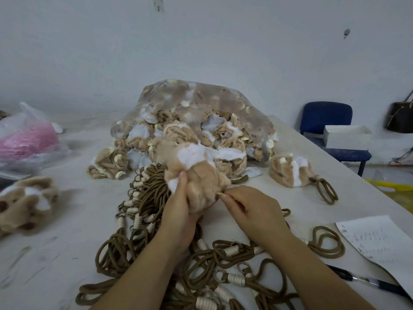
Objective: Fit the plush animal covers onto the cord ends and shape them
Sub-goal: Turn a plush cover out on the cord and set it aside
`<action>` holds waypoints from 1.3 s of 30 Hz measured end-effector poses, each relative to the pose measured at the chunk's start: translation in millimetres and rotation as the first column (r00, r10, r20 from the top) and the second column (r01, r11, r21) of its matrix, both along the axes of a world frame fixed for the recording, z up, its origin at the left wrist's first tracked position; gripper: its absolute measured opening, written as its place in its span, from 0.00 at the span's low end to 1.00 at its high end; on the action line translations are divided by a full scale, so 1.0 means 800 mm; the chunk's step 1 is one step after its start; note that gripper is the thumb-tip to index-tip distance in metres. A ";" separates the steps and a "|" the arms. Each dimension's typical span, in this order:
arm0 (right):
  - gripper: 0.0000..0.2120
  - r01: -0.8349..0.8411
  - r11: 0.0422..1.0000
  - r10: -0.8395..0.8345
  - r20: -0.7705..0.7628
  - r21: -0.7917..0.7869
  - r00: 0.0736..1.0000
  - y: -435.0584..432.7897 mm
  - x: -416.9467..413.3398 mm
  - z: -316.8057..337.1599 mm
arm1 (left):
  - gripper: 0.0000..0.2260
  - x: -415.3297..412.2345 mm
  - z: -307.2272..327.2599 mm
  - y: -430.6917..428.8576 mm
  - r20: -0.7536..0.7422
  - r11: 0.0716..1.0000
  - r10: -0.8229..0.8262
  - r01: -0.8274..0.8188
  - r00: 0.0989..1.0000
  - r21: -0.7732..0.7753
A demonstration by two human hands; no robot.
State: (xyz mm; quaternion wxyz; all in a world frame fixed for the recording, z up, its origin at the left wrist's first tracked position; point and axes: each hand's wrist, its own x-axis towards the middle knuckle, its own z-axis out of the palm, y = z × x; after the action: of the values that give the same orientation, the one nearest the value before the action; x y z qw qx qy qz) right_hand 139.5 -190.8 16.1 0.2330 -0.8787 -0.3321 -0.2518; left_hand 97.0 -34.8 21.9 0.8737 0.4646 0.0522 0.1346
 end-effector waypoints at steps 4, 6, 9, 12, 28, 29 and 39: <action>0.19 -0.065 0.995 0.061 0.043 0.076 0.997 0.001 -0.002 0.000 | 0.13 0.002 -0.003 -0.004 -0.126 0.972 0.074 -0.043 0.989 0.232; 0.19 -0.061 0.995 0.057 0.058 0.079 0.997 0.002 -0.002 0.000 | 0.14 0.004 -0.010 -0.004 -0.155 0.929 0.091 -0.028 0.984 0.369; 0.18 -0.070 0.989 0.073 -0.019 0.133 0.997 0.007 -0.005 -0.004 | 0.12 0.005 -0.012 0.000 -0.111 0.870 0.112 -0.044 0.987 0.490; 0.16 -0.004 0.954 0.067 -0.200 0.300 0.978 0.011 -0.004 -0.007 | 0.09 0.001 -0.008 -0.004 -0.024 0.792 0.165 -0.118 0.986 0.600; 0.16 -0.032 0.978 0.065 -0.154 0.204 0.986 -0.001 0.004 -0.003 | 0.04 -0.003 -0.005 0.001 0.218 0.685 0.243 -0.326 0.945 0.651; 0.16 -0.035 0.979 0.067 -0.158 0.200 0.985 -0.002 0.005 -0.003 | 0.05 -0.002 -0.006 0.000 0.215 0.694 0.251 -0.330 0.944 0.640; 0.19 -0.041 0.996 0.043 -0.036 0.077 0.998 -0.009 0.008 0.000 | 0.13 -0.002 -0.007 0.004 0.279 0.675 0.274 -0.391 0.920 0.625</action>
State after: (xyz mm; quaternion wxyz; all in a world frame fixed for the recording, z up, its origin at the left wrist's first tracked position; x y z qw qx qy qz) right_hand 145.5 -198.1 16.5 0.2780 -0.8665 -0.3361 -0.2428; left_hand 95.7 -31.3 16.0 0.6092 0.7170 0.0129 0.3386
